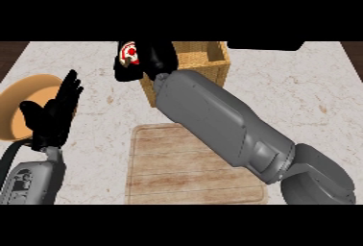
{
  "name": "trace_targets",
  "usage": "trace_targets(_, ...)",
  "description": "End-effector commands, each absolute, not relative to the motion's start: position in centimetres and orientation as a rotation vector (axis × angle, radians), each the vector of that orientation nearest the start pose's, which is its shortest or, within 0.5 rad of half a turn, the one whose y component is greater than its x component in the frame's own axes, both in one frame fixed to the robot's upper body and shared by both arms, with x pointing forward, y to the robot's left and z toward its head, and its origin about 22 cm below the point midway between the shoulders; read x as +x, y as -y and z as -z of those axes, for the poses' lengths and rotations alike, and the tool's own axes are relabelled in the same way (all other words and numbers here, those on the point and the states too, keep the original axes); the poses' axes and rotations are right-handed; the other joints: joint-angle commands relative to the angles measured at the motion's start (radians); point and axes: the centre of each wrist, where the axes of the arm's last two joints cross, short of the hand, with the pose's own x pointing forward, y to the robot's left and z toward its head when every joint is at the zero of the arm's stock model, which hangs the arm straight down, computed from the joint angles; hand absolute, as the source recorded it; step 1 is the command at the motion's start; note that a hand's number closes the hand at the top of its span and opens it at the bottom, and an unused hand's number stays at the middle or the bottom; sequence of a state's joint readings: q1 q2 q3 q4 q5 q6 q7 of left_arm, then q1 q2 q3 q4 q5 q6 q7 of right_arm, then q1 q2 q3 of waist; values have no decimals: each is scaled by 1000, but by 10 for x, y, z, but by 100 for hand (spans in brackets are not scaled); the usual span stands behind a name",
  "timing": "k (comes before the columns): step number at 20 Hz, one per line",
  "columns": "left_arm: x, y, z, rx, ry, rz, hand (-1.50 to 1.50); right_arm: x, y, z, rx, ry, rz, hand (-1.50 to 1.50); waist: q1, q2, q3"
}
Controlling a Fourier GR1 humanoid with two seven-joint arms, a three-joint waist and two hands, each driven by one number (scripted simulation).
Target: Pick the cupcake from the cutting board and place it in the basket
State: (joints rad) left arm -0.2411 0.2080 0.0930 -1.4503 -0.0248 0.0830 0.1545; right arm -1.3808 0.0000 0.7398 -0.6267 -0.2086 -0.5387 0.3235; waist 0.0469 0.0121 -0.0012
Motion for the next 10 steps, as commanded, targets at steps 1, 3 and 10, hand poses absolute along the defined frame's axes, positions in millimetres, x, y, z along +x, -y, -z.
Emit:
trace_targets(1,303,-285,-48,265,1524,36,0,406,-21,-156,-290,1686,-663,150,-2,2,0)
trace_targets(3,305,-283,-50,273,1522,62,0,411,-23,-178,-751,1863,-1086,150,-8,-12,-10)
trace_targets(10,301,-280,-50,254,1532,75,0,412,-38,-179,-977,2030,-1210,150,13,1,-1)
